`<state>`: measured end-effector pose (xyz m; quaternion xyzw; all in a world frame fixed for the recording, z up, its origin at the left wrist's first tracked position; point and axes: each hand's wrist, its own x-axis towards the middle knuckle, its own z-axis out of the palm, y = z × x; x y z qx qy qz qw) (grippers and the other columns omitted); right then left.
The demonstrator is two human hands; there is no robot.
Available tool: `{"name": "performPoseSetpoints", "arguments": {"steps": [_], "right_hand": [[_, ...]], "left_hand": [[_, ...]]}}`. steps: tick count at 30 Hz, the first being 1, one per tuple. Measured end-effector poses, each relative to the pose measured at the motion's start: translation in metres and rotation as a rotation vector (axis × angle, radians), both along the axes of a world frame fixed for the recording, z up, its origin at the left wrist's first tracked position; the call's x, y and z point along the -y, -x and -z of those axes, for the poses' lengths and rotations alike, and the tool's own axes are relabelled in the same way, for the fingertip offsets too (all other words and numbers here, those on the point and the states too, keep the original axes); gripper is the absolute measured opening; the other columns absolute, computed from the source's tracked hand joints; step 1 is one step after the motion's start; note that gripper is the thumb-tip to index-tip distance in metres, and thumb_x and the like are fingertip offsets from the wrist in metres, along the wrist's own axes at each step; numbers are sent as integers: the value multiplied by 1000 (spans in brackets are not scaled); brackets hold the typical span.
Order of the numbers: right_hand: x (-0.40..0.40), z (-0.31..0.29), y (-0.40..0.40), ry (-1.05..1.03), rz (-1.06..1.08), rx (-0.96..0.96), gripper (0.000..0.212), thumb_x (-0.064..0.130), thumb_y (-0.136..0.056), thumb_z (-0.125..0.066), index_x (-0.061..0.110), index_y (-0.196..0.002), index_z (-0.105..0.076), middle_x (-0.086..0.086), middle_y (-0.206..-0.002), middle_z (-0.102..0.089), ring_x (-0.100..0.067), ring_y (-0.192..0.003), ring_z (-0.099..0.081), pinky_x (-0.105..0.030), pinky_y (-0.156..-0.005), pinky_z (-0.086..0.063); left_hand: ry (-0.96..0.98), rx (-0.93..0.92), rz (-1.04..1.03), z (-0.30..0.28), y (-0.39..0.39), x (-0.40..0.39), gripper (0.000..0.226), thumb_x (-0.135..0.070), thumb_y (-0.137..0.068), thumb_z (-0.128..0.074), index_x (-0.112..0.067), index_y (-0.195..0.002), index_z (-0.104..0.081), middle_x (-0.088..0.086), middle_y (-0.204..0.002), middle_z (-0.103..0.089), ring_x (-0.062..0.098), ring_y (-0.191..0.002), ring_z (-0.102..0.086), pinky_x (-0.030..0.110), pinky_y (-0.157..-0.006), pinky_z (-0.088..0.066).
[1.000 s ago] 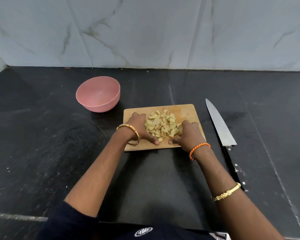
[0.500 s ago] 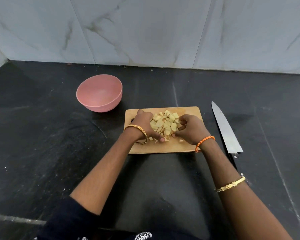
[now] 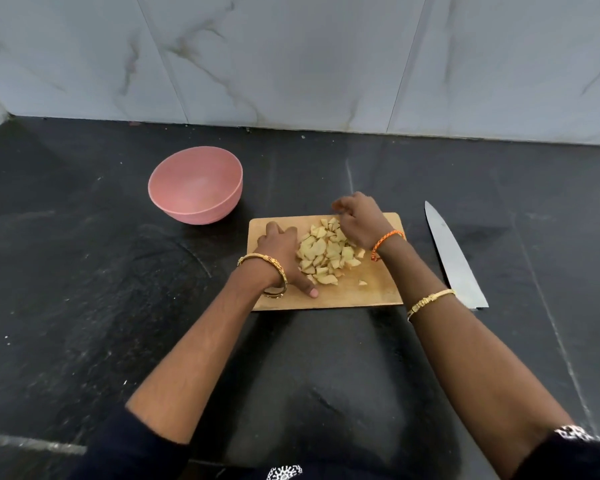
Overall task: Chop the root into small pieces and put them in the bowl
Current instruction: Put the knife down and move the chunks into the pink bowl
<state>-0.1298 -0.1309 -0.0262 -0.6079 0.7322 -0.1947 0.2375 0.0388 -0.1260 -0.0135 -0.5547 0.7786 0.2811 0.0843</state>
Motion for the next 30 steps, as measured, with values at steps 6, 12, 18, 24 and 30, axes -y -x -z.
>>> {"name": "performPoseSetpoints", "arguments": {"steps": [6, 12, 18, 24, 30], "right_hand": [[-28, 15, -7, 127, -79, 25, 40, 1, -89, -37, 1, -122, -60, -15, -127, -51, -29, -121, -43, -22, -98, -30], [-58, 8, -15, 122, -211, 162, 52, 16, -80, -30, 4, -125, -54, -10, -130, -54, -19, -118, -50, -18, -99, -34], [-74, 5, -16, 124, -172, 273, 49, 17, -76, -39, 7, -121, -54, -6, -123, -58, -17, -114, -54, -24, -96, -42], [-89, -9, 15, 86, -30, 10, 71, 44, -78, -70, 9, -135, -47, -5, -135, -43, -22, -128, -38, -23, -103, -31], [-108, 3, -10, -37, 28, -150, 95, 71, -55, -73, 8, -123, -52, -9, -129, -39, -27, -126, -33, -31, -108, -28]], "left_hand": [[21, -180, -58, 9, -5, -4, 101, -36, -50, -90, -11, -133, -37, 5, -132, -29, 24, -124, -36, 36, -104, -38], [18, -222, -38, 10, -4, -6, 102, -32, -52, -90, -12, -136, -36, 4, -131, -31, 23, -123, -38, 37, -107, -37], [30, -157, 6, 8, -1, -3, 109, -42, -48, -89, -17, -138, -33, 4, -133, -28, 23, -125, -33, 38, -107, -36], [-56, -308, -31, -6, -14, 7, 113, -51, -60, -79, -19, -147, -16, 4, -147, -17, 23, -135, -24, 37, -111, -27], [230, -643, -247, 22, 14, 5, 62, -54, -84, -57, -13, -131, -51, 2, -135, -44, 16, -127, -43, 34, -108, -35]]}}
